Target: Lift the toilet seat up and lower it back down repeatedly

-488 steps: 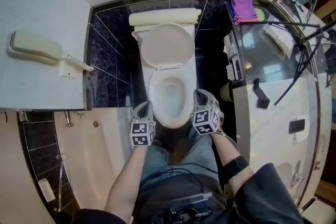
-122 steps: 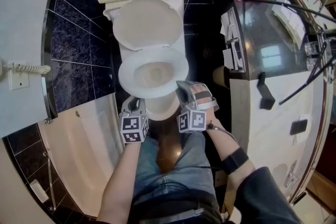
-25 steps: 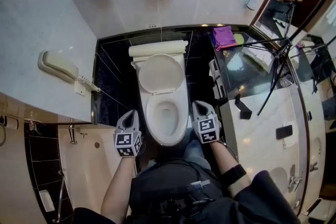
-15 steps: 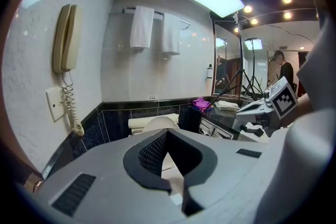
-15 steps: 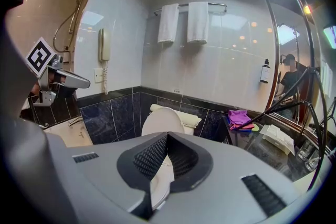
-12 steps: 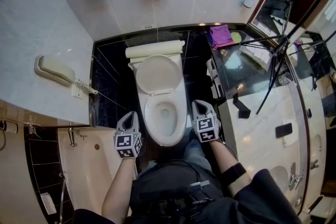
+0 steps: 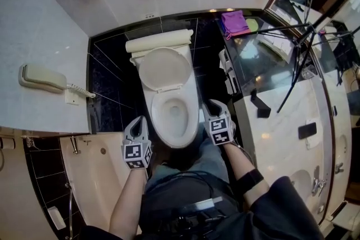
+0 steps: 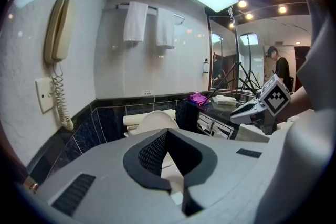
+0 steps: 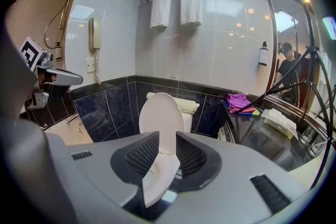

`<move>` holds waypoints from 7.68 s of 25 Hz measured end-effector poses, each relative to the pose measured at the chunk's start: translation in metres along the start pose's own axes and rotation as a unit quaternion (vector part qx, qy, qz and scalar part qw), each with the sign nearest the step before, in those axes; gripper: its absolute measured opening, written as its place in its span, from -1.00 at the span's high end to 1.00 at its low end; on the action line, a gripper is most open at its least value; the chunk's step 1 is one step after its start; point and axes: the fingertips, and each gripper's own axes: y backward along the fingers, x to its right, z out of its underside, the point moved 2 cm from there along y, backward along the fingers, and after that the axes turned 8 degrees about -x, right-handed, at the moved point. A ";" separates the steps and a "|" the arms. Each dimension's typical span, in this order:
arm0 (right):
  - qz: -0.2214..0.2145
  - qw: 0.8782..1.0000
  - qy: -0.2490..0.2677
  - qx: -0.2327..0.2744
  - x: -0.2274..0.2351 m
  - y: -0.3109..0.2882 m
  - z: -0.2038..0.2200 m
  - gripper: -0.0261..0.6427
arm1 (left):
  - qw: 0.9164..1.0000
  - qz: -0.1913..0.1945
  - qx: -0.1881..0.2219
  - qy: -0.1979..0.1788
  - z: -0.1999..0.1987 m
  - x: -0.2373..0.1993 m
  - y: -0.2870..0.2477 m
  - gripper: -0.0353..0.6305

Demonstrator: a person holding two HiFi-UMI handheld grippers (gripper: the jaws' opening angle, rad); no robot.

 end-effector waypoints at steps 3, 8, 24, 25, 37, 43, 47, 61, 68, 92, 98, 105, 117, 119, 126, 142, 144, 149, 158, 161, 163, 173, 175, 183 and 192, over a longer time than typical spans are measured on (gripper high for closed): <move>-0.014 0.999 -0.029 -0.023 0.001 -0.020 0.029 0.41 | 1.000 -0.001 -0.011 -0.007 0.020 0.004 -0.012 0.89; -0.025 0.995 -0.074 -0.065 0.002 -0.062 0.096 0.37 | 1.000 0.003 -0.028 -0.013 0.060 0.012 -0.037 0.89; -0.082 0.968 -0.176 -0.159 -0.046 -0.203 0.297 0.38 | 0.998 0.006 -0.058 -0.024 0.203 0.026 -0.121 0.89; -0.085 0.964 -0.192 -0.164 -0.049 -0.209 0.307 0.38 | 0.998 0.008 -0.061 -0.024 0.210 0.028 -0.123 0.89; -0.120 0.877 -0.421 -0.195 -0.075 -0.259 0.409 0.38 | 0.995 0.023 -0.085 -0.038 0.248 0.033 -0.157 0.89; -0.128 0.839 -0.493 -0.191 -0.083 -0.279 0.428 0.38 | 0.993 0.030 -0.103 -0.040 0.262 0.034 -0.168 0.89; -0.144 0.819 -0.520 -0.194 -0.088 -0.288 0.444 0.38 | 0.993 0.031 -0.110 -0.038 0.275 0.035 -0.170 0.89; -0.167 0.806 -0.541 -0.173 -0.087 -0.292 0.436 0.50 | 0.991 0.036 -0.130 -0.024 0.296 0.035 -0.178 0.89; -0.176 0.802 -0.541 -0.181 -0.086 -0.284 0.431 0.52 | 0.991 0.036 -0.128 -0.020 0.297 0.040 -0.175 0.89; -0.227 0.811 -0.501 -0.202 -0.047 -0.194 0.256 0.56 | 0.956 0.031 -0.279 0.084 0.343 0.065 -0.074 0.89; -0.232 0.815 -0.490 -0.206 -0.040 -0.192 0.224 0.55 | 0.963 0.030 -0.235 0.130 0.308 0.073 -0.119 0.89; -0.235 0.806 -0.503 -0.203 -0.033 -0.190 0.197 0.53 | 0.968 0.008 -0.200 0.151 0.257 0.063 -0.132 0.89; -0.251 0.859 -0.426 -0.137 0.003 -0.161 0.101 0.89 | 0.975 -0.017 -0.145 0.169 0.158 0.029 -0.167 0.89; -0.246 0.873 -0.403 -0.123 0.011 -0.156 0.090 0.90 | 0.978 -0.023 -0.132 0.160 0.140 0.023 -0.178 0.89; -0.215 0.940 -0.252 -0.082 0.033 -0.149 0.055 0.89 | 0.987 -0.038 -0.105 0.119 0.080 -0.007 -0.222 0.89; -0.191 0.971 -0.134 -0.056 0.070 -0.155 0.001 0.89 | 0.992 -0.068 -0.077 0.078 0.011 -0.057 -0.306 0.89; -0.189 0.971 -0.136 -0.056 0.075 -0.158 0.001 0.89 | 0.991 -0.072 -0.077 0.077 0.006 -0.060 -0.313 0.89; -0.195 0.970 -0.137 -0.056 0.075 -0.160 -0.001 0.88 | 0.992 -0.068 -0.077 0.071 -0.002 -0.058 -0.315 0.89; -0.182 0.974 -0.132 -0.038 0.064 -0.151 -0.014 0.88 | 0.994 -0.055 -0.080 0.048 0.000 -0.043 -0.278 0.89; -0.180 0.974 -0.132 -0.030 0.058 -0.142 -0.020 0.88 | 0.996 -0.043 -0.080 0.025 -0.002 -0.032 -0.253 0.89; -0.176 0.976 -0.123 -0.027 0.053 -0.136 -0.025 0.88 | 0.996 -0.036 -0.076 0.014 -0.006 -0.027 -0.233 0.89; -0.125 0.990 -0.063 -0.001 0.037 -0.058 -0.048 0.88 | 0.999 -0.005 -0.039 0.030 -0.036 -0.011 -0.110 0.89; -0.112 0.992 -0.060 0.006 0.034 -0.039 -0.050 0.88 | 0.999 0.001 -0.034 0.033 -0.041 -0.011 -0.087 0.89; -0.078 0.995 -0.054 0.030 0.024 0.021 -0.048 0.88 | 0.998 0.006 -0.030 0.051 -0.033 -0.019 -0.009 0.89; -0.036 0.997 -0.061 0.034 0.018 0.055 -0.032 0.89 | 0.998 -0.004 -0.024 0.058 -0.013 -0.041 0.035 0.89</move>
